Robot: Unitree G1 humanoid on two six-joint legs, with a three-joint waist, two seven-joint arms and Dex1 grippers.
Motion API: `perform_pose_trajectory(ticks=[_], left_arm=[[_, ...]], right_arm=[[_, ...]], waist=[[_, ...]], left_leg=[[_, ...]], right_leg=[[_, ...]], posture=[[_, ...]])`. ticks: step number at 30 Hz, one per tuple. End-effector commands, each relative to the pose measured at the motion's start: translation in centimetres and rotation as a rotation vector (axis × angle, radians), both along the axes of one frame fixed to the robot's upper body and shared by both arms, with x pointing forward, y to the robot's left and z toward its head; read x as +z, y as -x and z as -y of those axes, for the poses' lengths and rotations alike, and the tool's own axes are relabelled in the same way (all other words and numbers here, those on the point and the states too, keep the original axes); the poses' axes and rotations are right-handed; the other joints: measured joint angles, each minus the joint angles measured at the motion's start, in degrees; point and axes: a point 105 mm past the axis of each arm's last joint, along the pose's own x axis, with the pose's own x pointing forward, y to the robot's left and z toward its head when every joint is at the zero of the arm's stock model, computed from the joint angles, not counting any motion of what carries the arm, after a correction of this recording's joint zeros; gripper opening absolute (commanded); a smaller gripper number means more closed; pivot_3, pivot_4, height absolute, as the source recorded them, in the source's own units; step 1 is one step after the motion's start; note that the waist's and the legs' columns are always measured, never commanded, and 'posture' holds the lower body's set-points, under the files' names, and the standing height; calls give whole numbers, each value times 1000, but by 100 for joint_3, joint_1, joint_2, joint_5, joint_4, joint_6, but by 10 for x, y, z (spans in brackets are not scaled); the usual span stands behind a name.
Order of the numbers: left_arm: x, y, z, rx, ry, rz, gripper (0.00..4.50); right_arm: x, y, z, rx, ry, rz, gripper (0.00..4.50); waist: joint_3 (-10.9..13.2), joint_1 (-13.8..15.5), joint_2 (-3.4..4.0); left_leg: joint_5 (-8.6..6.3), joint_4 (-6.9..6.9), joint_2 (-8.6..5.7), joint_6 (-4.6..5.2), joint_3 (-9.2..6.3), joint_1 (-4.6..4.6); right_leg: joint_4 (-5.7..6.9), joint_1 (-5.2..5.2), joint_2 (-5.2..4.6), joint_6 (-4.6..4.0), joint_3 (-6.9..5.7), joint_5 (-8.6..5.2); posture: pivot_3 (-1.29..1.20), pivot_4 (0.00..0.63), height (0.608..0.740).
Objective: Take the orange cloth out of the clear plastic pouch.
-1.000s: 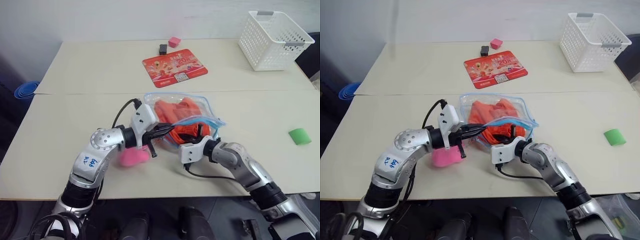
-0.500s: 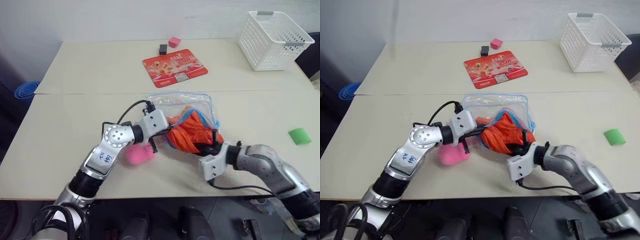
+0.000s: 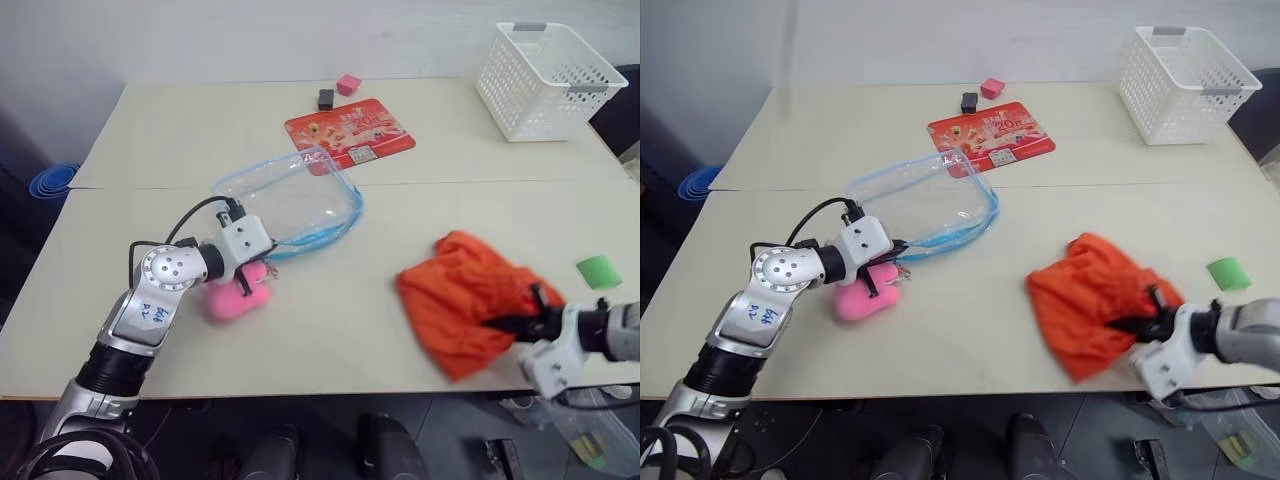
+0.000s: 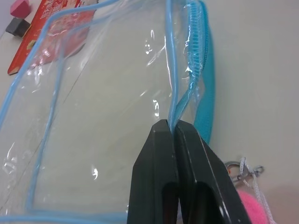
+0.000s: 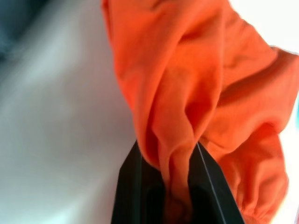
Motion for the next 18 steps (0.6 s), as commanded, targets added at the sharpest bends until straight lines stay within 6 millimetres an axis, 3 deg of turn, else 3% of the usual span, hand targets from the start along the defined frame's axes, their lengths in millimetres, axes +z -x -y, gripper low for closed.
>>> perform_pose_trajectory(ticks=[1,5,9,13,14,18], left_arm=[[10,35,28,-239,26,-1,0],[-1,69,44,-426,-3,-83,0],[-8,69,39,-420,-59,-121,0],[-7,63,31,-383,-74,-128,0],[-6,59,27,-357,-75,-123,227],[-1,47,20,-264,-35,-121,1321]], right_arm=[[30,-27,25,-177,-119,152,13],[33,-53,7,-302,-362,176,13],[20,-57,-11,-301,-362,140,13],[13,-55,-12,-328,-365,119,13],[11,-53,-10,-338,-363,111,665],[7,-42,-3,-356,-373,59,1942]], waist=[[0,-3,0],[0,-67,0],[3,-69,27],[3,-66,28],[3,-61,28],[3,-52,29]], left_leg=[[0,-3,3,0,-1,-1],[-2,-6,19,-4,-7,-3],[-1,-3,14,-3,-5,-4],[-1,-3,12,-2,-6,-3],[-1,-3,11,-2,-6,-3],[-1,-3,8,-1,-7,-4]], right_leg=[[-3,0,-2,0,9,0],[-14,4,3,-2,5,-1],[-7,2,2,-2,8,-1],[-3,1,2,-2,10,-1],[-2,1,2,-2,9,-1],[-3,2,1,-2,8,-1]], posture=[[0,150,740],[0,150,740],[0,150,740],[0,150,740],[0,150,740],[0,150,740]])
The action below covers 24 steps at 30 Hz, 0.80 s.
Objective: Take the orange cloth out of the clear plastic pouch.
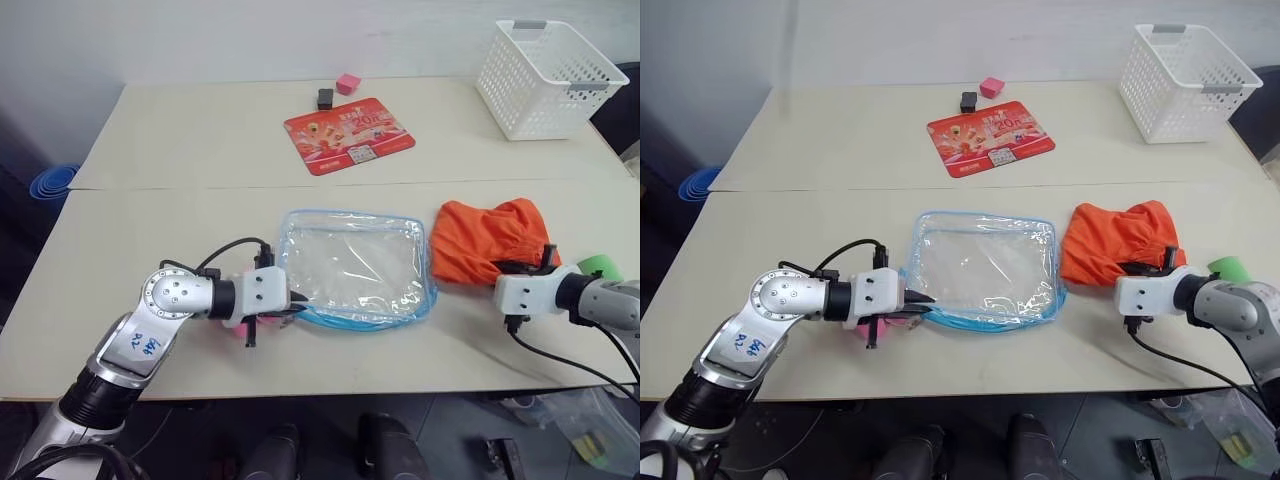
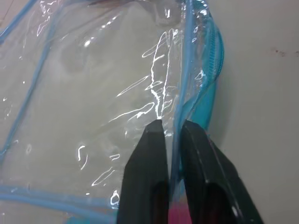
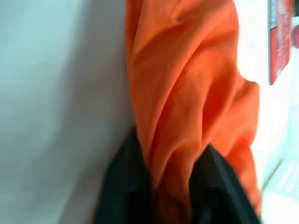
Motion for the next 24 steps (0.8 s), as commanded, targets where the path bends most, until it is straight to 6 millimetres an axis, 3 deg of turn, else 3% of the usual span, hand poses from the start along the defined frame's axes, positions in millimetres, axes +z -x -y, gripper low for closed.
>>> perform_pose_trajectory(ticks=[1,7,10,13,17,21,24], left_arm=[[13,-10,-7,81,30,42,1625],[37,-3,-9,116,177,-17,3546],[59,8,-19,137,327,-112,4474],[76,21,-43,138,407,-190,4474],[90,22,-96,247,391,-201,4474],[94,20,-135,311,299,-170,4474],[99,12,-145,321,243,-115,4474]], right_arm=[[10,9,4,6,-17,-8,2264],[27,25,7,-34,-208,-56,4372],[41,41,18,-120,-440,-180,4500],[56,58,40,-238,-682,-313,4500],[74,69,85,-439,-930,-382,4500],[73,86,105,-501,-983,-466,4500],[70,85,119,-557,-999,-437,4500]], waist=[[0,1,0],[1,4,-2],[1,36,-2],[1,61,-2],[1,39,-1],[2,45,0],[3,76,2]], left_leg=[[0,0,-1,0,1,1],[0,0,0,1,-3,-1],[0,0,3,1,-5,-2],[-2,3,4,3,-6,-3],[-3,1,6,3,-6,5],[-5,-7,5,5,-6,7],[-11,-7,-2,13,-6,4]], right_leg=[[2,0,0,0,1,0],[2,1,-2,0,-2,0],[4,1,-3,0,-2,0],[12,4,-7,1,-2,1],[-5,8,-6,-2,0,-1],[-14,9,-7,-8,-1,-4],[-19,10,-16,-7,-1,-4]], posture=[[0,150,740],[0,150,740],[0,150,740],[0,150,740],[0,150,740],[0,150,740],[0,150,740]])
